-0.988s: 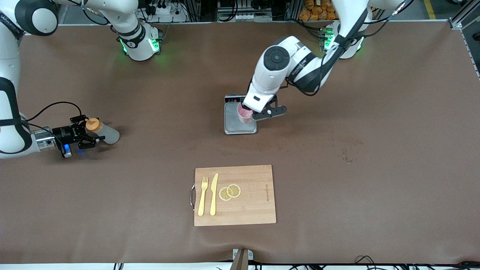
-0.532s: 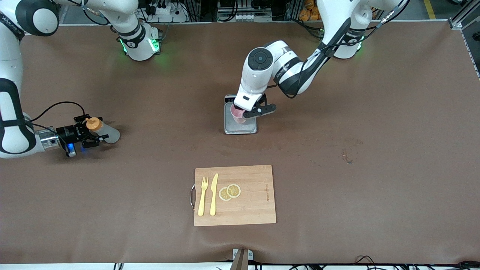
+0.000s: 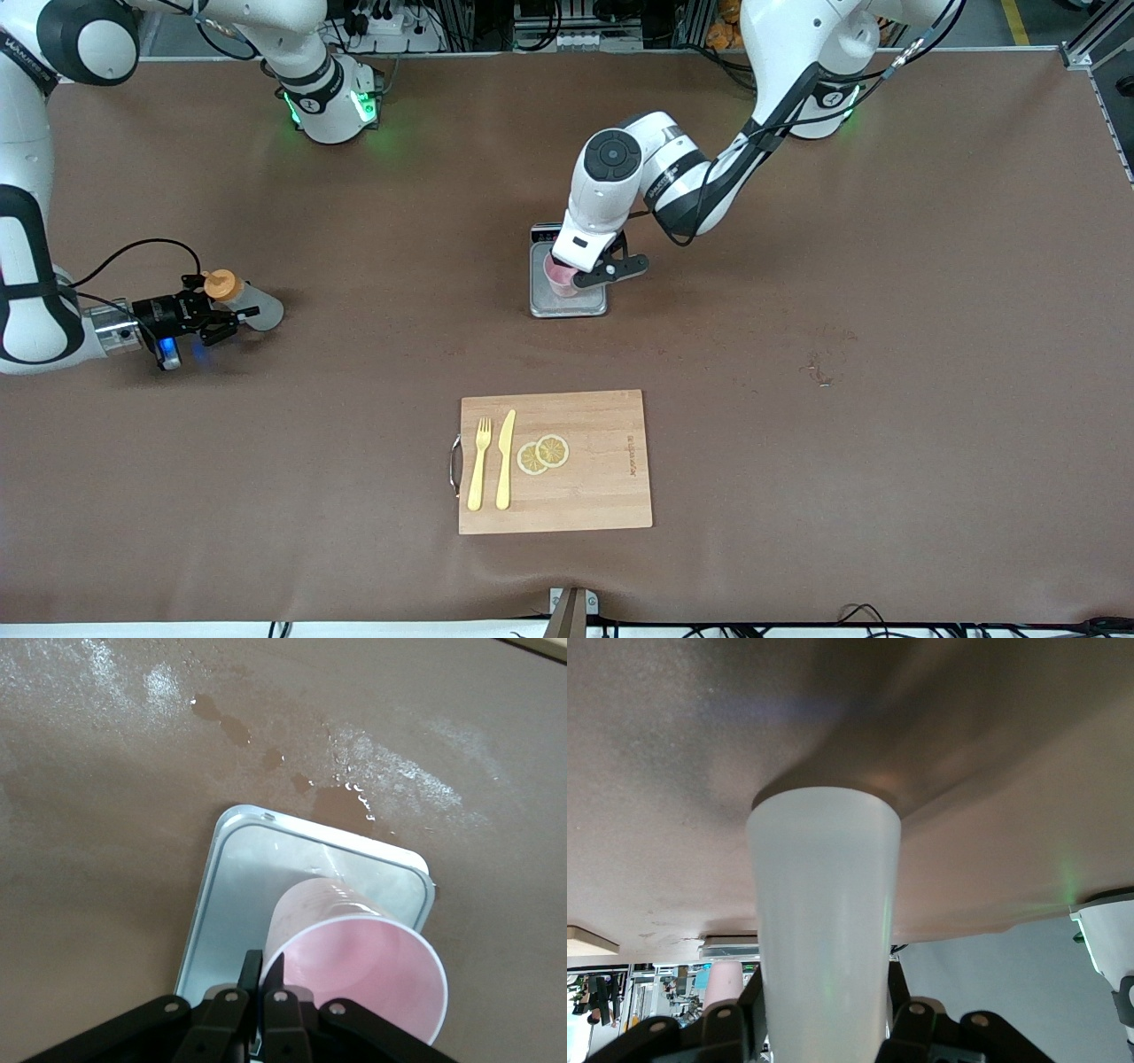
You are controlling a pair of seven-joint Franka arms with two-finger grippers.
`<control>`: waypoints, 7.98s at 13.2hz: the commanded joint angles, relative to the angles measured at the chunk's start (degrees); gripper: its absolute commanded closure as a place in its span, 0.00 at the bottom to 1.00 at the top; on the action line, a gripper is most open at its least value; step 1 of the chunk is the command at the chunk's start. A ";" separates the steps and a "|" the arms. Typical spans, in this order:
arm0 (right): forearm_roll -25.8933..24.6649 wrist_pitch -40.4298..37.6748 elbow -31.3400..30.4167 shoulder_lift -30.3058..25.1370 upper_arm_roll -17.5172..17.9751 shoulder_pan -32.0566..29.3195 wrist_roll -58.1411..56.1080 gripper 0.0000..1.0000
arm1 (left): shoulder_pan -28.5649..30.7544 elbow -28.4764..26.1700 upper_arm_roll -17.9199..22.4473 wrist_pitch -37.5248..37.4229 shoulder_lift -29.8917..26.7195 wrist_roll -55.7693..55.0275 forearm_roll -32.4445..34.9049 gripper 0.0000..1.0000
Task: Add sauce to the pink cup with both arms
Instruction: 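Lower the pink cup onto the scale and open the left gripper, then raise the left gripper away while the right gripper lifts the bottle, then tilt the sauce bottle over the pink cup with the right gripper, then carry the sauce bottle back to its spot with the right gripper, then lower the bottle onto the table and open the right gripper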
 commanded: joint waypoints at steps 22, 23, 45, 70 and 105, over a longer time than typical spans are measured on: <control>-1.84 -5.38 5.09 -14.90 -0.49 22.16 46.20 0.57 | 23.52 7.99 0.35 -23.45 -22.00 29.79 1.49 0.00; -2.72 -5.38 5.96 -14.90 -0.49 23.92 49.88 0.57 | 25.19 8.34 0.26 -24.41 -22.09 34.10 1.40 0.00; -16.43 -5.38 14.67 -13.06 -0.49 52.14 96.05 0.60 | 26.71 13.89 18.02 -43.31 -30.35 68.86 -7.13 0.00; -14.17 -5.54 14.15 -15.25 -0.23 49.26 84.22 0.68 | 28.46 13.62 17.67 -45.77 -32.11 68.77 -7.21 0.00; -2.82 -10.47 10.37 4.61 -0.58 0.20 -7.56 0.30 | 28.02 13.01 16.79 -45.42 -31.14 67.54 -6.69 0.00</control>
